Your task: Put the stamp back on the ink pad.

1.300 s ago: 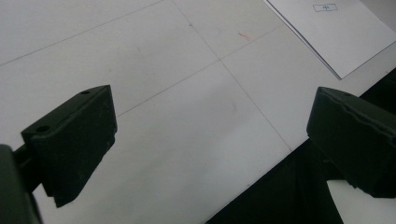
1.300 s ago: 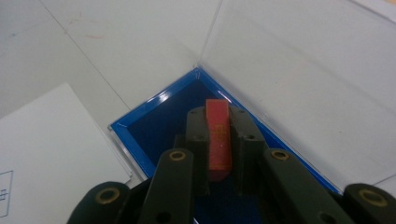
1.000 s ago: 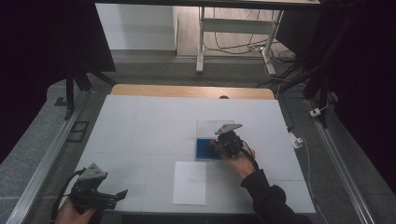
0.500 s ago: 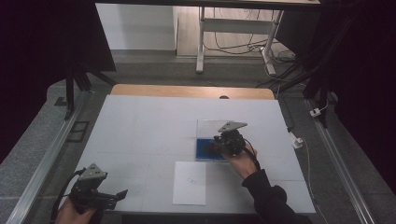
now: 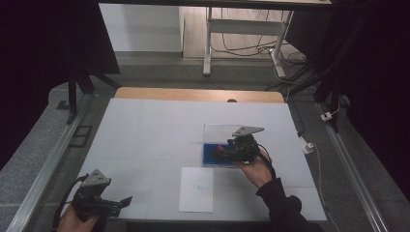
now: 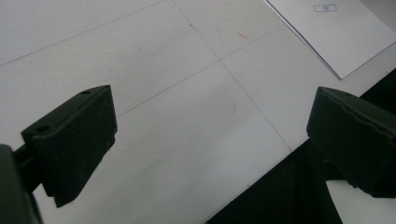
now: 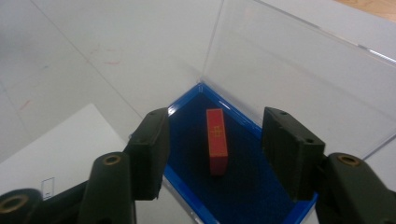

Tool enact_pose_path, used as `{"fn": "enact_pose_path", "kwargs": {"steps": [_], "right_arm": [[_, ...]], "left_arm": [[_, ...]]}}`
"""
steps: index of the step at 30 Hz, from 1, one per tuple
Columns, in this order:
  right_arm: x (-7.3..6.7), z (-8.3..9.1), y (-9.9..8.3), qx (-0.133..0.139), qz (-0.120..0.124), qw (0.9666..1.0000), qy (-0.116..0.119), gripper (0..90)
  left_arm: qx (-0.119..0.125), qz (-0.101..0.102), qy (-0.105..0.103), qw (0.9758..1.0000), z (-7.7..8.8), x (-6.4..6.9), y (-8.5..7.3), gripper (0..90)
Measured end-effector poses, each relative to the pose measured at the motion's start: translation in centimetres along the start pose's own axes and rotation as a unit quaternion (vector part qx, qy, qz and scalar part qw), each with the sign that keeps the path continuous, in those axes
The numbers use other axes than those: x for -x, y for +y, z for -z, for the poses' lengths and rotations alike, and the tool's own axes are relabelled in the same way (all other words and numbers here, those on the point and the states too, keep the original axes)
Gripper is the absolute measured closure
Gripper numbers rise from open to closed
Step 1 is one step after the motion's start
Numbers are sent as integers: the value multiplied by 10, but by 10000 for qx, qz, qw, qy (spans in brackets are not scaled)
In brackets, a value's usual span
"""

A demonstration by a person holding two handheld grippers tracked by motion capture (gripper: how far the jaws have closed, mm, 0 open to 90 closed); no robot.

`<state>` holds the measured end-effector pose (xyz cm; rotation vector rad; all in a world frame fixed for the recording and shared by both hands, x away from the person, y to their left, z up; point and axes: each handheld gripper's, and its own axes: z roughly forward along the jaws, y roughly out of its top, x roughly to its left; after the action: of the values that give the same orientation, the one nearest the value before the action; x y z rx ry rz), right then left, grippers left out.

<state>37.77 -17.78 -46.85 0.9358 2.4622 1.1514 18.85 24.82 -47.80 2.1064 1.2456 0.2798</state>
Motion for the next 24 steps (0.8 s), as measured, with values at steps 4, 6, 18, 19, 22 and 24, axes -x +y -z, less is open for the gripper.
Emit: {"fn": "enact_pose_path", "kwargs": {"steps": [4,6,18,19,22,24], "right_arm": [[-2,6,0,44,-47,10000,59,370],[-3,9,0,67,-45,9999,105,350],[-13,21,0,196,-97,9995,214,154],[-14,22,0,191,-91,9995,244,146],[-17,24,0,188,-84,9994,268,79],[-19,26,-1,177,-98,9994,291,63]], "left_arm": [[8,-9,-1,10000,0,0,0,25],[12,-5,-6,10000,0,0,0,25],[35,26,-7,10000,1,0,0,24],[35,28,-7,10000,1,0,0,24],[33,26,-3,10000,1,0,0,24],[35,31,-6,10000,1,0,0,24]]}}
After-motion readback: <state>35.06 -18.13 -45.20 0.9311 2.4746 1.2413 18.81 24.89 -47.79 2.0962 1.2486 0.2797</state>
